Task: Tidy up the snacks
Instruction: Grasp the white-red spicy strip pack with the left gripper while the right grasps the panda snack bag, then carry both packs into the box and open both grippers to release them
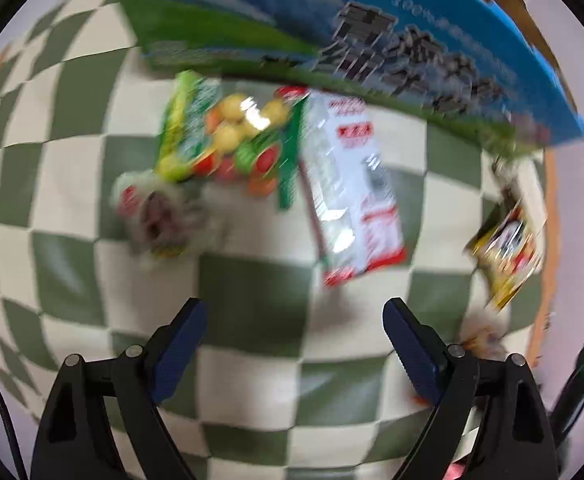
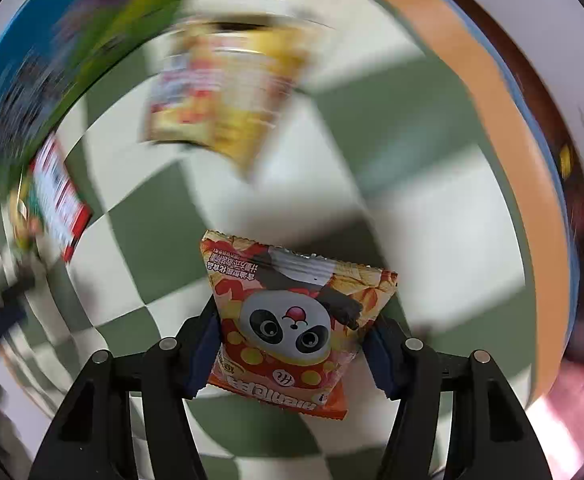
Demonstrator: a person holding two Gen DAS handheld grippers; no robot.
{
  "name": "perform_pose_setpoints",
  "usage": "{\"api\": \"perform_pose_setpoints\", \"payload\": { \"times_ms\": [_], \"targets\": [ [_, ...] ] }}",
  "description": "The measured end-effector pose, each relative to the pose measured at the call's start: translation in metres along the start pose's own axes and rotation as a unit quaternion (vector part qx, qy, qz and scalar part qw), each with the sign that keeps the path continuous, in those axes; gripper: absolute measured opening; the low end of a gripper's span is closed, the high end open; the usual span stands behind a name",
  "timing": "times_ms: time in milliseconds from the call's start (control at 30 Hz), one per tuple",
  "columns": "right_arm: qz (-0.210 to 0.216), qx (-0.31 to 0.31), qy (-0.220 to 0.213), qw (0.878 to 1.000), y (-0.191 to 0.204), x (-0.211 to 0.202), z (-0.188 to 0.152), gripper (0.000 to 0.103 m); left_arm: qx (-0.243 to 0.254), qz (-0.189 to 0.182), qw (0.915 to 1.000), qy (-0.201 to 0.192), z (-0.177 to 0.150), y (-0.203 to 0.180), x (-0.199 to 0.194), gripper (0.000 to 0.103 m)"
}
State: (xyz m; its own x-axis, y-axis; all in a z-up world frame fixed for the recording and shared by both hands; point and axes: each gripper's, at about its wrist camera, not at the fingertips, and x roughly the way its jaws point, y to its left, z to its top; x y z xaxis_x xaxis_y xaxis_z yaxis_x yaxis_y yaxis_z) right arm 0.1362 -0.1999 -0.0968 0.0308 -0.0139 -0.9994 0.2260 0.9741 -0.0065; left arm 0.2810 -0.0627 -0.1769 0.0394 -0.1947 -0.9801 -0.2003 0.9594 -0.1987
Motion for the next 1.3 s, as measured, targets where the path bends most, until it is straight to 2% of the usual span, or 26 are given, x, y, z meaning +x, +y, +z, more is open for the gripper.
{"api": "perform_pose_setpoints", "payload": {
  "times_ms": [100, 200, 300, 333, 367, 400, 433, 533, 633, 767, 833, 900, 1000, 1133, 1267, 1300],
  "targets": [
    [-0.025, -0.068, -0.002, 0.997, 0.029, 0.005, 0.012, 0.066, -0.022, -0.030, 0.9992, 0.013, 0.021, -0.010, 0.011, 0.090],
    [-0.023, -0.073, 0.014, 0.997, 0.036, 0.012, 0.016, 0.067, -0.044, -0.033, 0.9981, 0.029, 0.039, -0.020, 0.032, 0.090],
    [-0.013, -0.059, 0.020, 0.998, 0.032, 0.016, 0.021, 0.068, -0.055, -0.004, 0.9980, 0.032, 0.048, -0.025, 0.052, 0.076],
    [-0.010, -0.057, 0.021, 0.998, 0.025, 0.016, 0.026, 0.068, -0.052, 0.002, 0.9984, 0.024, 0.047, -0.027, 0.054, 0.066],
    [-0.008, -0.058, 0.019, 0.998, 0.022, 0.016, 0.028, 0.068, -0.041, 0.009, 0.9990, 0.015, 0.045, -0.029, 0.054, 0.060],
    [-0.006, -0.063, 0.015, 0.998, 0.017, 0.015, 0.027, 0.066, -0.032, 0.013, 0.9993, 0.011, 0.042, -0.030, 0.053, 0.050],
    [-0.006, -0.068, 0.013, 0.998, 0.010, 0.015, 0.031, 0.065, -0.014, 0.018, 0.9997, 0.004, 0.037, -0.032, 0.050, 0.048],
    [-0.005, -0.083, 0.012, 0.996, 0.003, 0.014, 0.026, 0.062, 0.032, 0.034, 0.9989, 0.004, 0.016, -0.034, 0.043, 0.047],
    [0.005, -0.096, 0.028, 0.995, 0.002, 0.012, 0.012, 0.061, 0.066, 0.042, 0.9967, 0.023, -0.020, -0.028, 0.043, 0.047],
    [0.022, -0.112, 0.057, 0.992, 0.003, 0.011, -0.005, 0.061, 0.082, 0.035, 0.9939, 0.065, -0.073, -0.014, 0.048, 0.048],
    [0.024, -0.117, 0.061, 0.991, 0.003, 0.012, -0.005, 0.061, 0.082, 0.026, 0.9934, 0.076, -0.083, -0.010, 0.052, 0.050],
    [0.023, -0.114, 0.060, 0.991, 0.002, 0.015, -0.006, 0.062, 0.080, 0.019, 0.9937, 0.076, -0.084, -0.009, 0.056, 0.052],
    [0.027, -0.103, 0.068, 0.992, 0.005, 0.021, 0.000, 0.065, 0.059, 0.000, 0.9952, 0.078, -0.073, -0.001, 0.063, 0.062],
    [0.038, -0.089, 0.078, 0.992, 0.007, 0.025, 0.007, 0.072, 0.026, -0.008, 0.9969, 0.073, -0.062, 0.005, 0.067, 0.066],
    [0.036, -0.081, 0.081, 0.993, 0.007, 0.021, 0.010, 0.072, 0.025, 0.012, 0.9984, 0.049, -0.057, 0.001, 0.062, 0.063],
    [0.035, -0.079, 0.079, 0.993, 0.007, 0.019, 0.008, 0.072, 0.030, 0.021, 0.9984, 0.044, -0.054, -0.004, 0.061, 0.052]
  ]
}}
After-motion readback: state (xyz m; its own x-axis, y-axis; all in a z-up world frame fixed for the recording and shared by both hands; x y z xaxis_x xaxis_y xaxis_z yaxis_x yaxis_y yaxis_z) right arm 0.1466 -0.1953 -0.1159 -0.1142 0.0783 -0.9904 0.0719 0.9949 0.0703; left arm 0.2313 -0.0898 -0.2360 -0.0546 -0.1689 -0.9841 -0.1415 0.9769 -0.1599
